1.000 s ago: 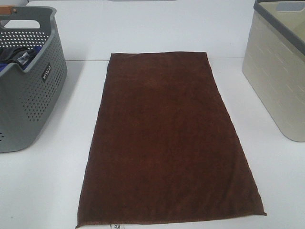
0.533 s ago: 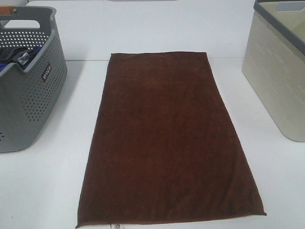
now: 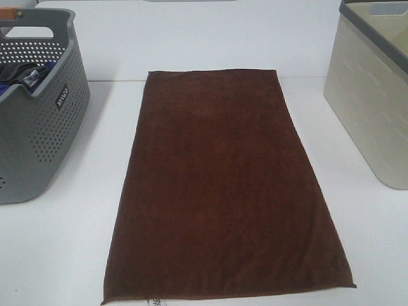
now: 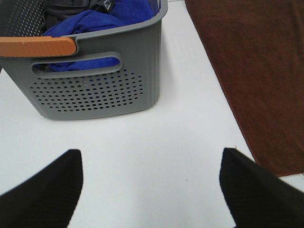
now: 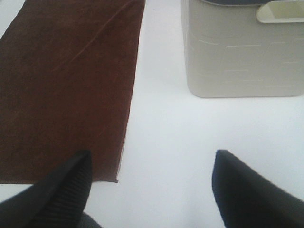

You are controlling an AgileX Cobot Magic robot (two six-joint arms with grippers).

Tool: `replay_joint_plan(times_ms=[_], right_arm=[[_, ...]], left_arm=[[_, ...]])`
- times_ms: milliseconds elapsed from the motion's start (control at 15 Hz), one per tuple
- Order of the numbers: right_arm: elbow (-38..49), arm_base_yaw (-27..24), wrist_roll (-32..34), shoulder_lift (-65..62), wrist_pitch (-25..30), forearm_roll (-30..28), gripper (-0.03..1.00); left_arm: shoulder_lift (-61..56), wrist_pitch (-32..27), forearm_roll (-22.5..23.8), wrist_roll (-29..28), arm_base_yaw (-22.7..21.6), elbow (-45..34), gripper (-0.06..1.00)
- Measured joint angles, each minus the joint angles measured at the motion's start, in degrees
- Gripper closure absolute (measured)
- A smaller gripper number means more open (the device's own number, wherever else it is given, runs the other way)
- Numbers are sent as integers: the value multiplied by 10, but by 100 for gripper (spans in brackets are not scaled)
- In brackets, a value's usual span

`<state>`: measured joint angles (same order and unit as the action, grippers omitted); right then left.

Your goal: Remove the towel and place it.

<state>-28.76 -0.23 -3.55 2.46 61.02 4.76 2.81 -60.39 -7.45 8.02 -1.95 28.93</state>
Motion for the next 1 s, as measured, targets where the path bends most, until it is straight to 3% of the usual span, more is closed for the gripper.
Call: replay_joint_plan(times_ms=[267, 467, 1000], right_arm=[[0, -2, 0, -27, 1, 3, 29], [0, -2, 1, -29, 1, 3, 29], [0, -2, 1, -29, 1, 7, 29]], left_arm=[[-1, 0, 0, 0, 5, 0, 19], [-31, 0, 0, 0, 42, -1, 19], [-31, 0, 0, 1, 44, -1, 19]])
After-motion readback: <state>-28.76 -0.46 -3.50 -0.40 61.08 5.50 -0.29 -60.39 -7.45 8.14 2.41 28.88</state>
